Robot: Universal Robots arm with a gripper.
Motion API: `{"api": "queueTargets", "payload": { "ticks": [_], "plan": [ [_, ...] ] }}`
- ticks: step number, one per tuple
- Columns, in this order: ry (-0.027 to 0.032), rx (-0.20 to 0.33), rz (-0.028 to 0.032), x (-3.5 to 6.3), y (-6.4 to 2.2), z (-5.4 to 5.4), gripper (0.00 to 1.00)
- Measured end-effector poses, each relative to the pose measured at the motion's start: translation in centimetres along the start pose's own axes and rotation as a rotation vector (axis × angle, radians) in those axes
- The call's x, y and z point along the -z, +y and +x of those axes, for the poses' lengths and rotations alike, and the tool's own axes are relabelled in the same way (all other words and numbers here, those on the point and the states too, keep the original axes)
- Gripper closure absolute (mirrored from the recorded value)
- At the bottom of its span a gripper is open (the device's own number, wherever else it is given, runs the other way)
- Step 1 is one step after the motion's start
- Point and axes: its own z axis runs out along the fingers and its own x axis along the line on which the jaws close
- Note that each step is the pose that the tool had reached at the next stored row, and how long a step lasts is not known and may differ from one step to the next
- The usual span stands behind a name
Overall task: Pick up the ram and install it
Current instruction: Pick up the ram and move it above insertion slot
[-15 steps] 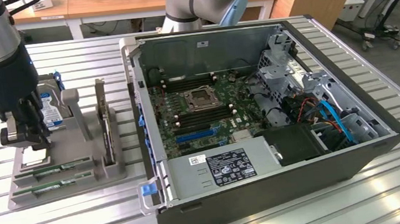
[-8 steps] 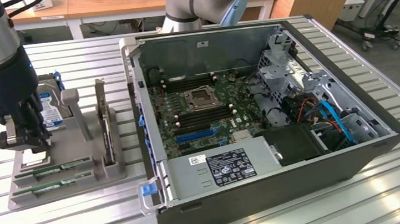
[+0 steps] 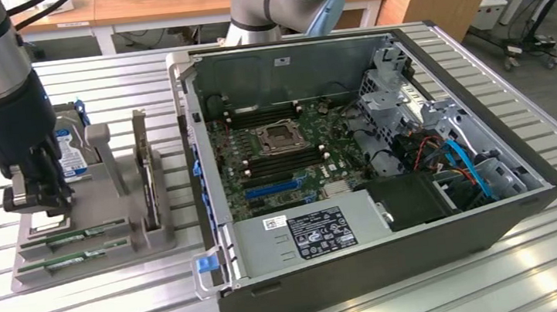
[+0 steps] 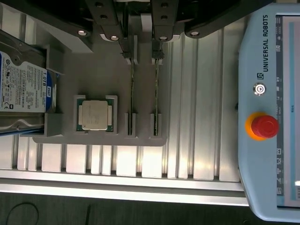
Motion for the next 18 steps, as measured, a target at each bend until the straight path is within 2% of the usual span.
{"api": "queueTargets", "payload": {
  "ticks": [18],
  "plan": [
    [0.0,0.0,0.0001,-2.05,-0.09,0.0,0.7]
  ]
}}
